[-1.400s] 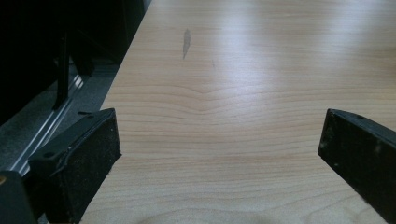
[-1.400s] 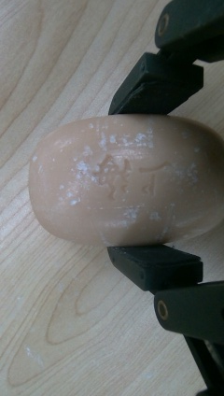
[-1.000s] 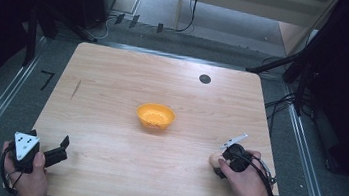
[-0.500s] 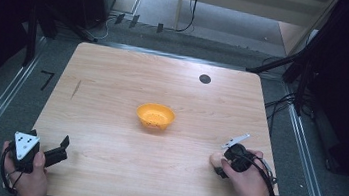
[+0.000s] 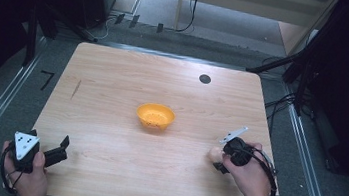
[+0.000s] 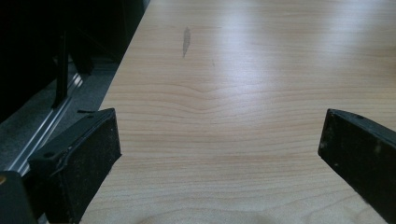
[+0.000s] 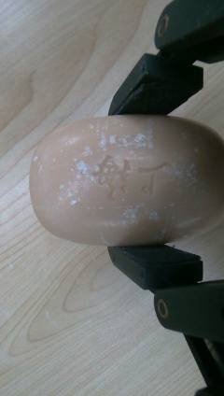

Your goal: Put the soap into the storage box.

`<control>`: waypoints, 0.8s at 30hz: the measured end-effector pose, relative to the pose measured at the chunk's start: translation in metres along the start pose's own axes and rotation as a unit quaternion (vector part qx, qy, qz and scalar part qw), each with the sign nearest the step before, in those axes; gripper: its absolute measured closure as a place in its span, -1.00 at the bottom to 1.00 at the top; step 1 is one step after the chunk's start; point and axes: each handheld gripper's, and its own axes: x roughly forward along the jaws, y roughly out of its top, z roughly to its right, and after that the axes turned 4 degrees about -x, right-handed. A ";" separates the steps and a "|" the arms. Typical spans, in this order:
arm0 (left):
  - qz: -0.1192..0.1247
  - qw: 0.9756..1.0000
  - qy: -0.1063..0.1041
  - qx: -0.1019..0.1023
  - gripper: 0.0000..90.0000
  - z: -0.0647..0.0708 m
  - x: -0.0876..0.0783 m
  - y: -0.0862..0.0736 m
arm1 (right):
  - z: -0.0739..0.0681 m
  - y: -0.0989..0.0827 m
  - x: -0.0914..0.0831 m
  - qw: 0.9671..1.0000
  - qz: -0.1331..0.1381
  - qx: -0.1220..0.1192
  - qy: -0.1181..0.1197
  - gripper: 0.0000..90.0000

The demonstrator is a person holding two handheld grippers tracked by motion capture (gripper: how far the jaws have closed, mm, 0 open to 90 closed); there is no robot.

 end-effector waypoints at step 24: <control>0.001 1.000 -0.004 -0.003 -1.00 -0.001 0.000 0.000 | 0.001 0.050 -0.004 0.998 -0.002 -0.058 0.008 -0.26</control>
